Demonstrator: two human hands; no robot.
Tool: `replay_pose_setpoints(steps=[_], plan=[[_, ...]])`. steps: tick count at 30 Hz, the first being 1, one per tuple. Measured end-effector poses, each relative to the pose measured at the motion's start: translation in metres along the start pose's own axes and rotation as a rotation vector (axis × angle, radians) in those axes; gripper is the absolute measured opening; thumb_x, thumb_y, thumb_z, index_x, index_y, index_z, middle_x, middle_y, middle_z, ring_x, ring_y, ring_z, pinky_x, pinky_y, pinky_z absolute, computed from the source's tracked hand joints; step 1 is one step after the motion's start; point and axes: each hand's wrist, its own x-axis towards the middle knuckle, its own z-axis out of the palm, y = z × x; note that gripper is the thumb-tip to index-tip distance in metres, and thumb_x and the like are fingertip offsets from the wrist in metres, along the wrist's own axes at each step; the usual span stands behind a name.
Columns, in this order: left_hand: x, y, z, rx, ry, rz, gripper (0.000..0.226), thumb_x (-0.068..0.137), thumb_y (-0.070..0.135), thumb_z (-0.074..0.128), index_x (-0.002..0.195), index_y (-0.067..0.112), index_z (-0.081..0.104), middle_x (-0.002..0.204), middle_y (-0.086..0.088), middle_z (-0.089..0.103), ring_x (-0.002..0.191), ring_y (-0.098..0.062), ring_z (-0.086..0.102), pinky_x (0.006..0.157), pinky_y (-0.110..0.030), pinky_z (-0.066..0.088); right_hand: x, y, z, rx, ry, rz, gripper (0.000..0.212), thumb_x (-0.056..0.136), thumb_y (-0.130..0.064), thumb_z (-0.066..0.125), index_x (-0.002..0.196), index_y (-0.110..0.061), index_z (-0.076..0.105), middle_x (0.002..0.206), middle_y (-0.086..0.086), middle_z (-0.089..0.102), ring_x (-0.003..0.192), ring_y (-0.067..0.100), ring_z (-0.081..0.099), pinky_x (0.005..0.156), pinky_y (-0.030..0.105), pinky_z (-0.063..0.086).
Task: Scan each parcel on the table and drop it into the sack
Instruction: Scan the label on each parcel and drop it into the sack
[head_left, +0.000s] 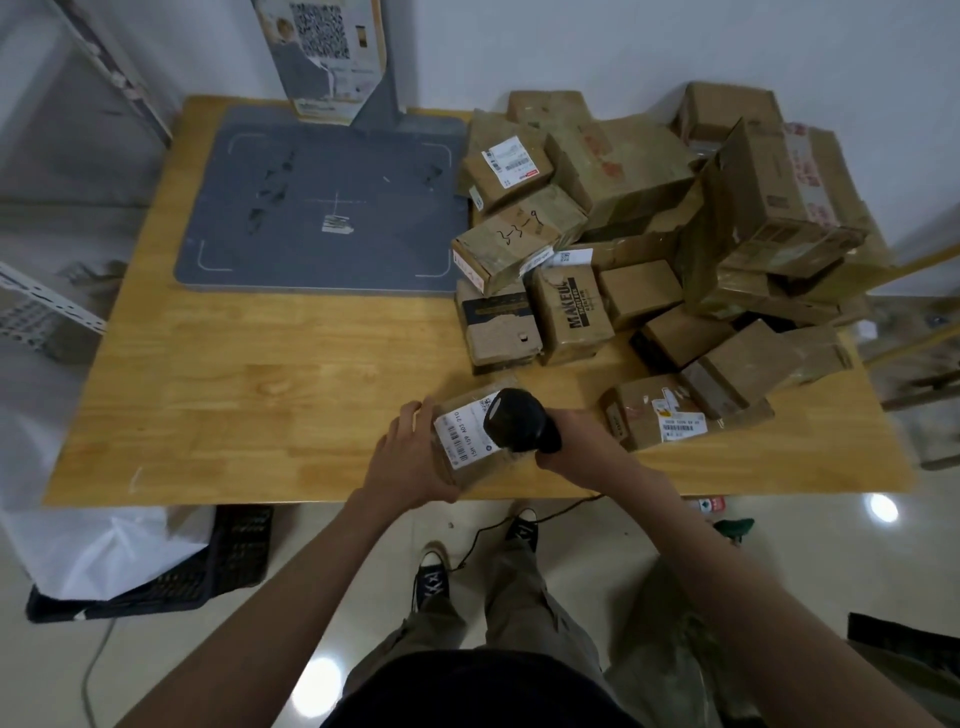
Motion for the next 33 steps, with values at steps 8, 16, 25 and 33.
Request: replay_pose_setpoints(steps=[8,16,25,33], plan=[[0.005,0.000,-0.025,0.027,0.011,0.136,0.132,0.046,0.038,0.094,0.152,0.014,0.019,0.148,-0.002,0.029,0.131,-0.024,0.040,0.103,-0.041,0.044,0.005,-0.010,-0.006,-0.162,-0.130,-0.076,0.034,0.083,-0.007,0.072,0.114,-0.017,0.064,0.107,0.006,0.069,0.098,0.024,0.065,0.086,0.037,0.056],[0.006,0.000,-0.050,0.146,0.062,0.230,0.127,0.049,0.029,0.095,0.151,0.018,0.021,0.150,0.000,0.029,0.137,-0.021,0.032,0.113,-0.037,0.033,0.008,-0.020,-0.014,-0.154,-0.220,-0.116,0.039,0.081,-0.018,0.081,0.116,-0.022,0.064,0.113,0.002,0.069,0.106,0.021,0.065,0.095,0.042,0.054],[0.008,0.001,-0.053,0.163,0.067,0.224,0.131,0.050,0.030,0.095,0.154,0.019,0.016,0.154,-0.001,0.026,0.142,-0.023,0.029,0.116,-0.040,0.030,0.012,-0.028,-0.017,-0.124,-0.274,-0.118,0.042,0.079,-0.022,0.084,0.117,-0.019,0.066,0.115,0.002,0.069,0.108,0.020,0.063,0.097,0.036,0.051],[0.013,-0.002,-0.053,0.175,0.046,0.207,0.131,0.047,0.029,0.096,0.152,0.017,0.019,0.151,0.000,0.027,0.136,-0.023,0.035,0.112,-0.039,0.036,0.018,-0.026,-0.019,-0.147,-0.308,-0.107,0.043,0.079,-0.024,0.084,0.117,-0.019,0.065,0.115,0.001,0.068,0.103,0.018,0.061,0.091,0.033,0.049]])
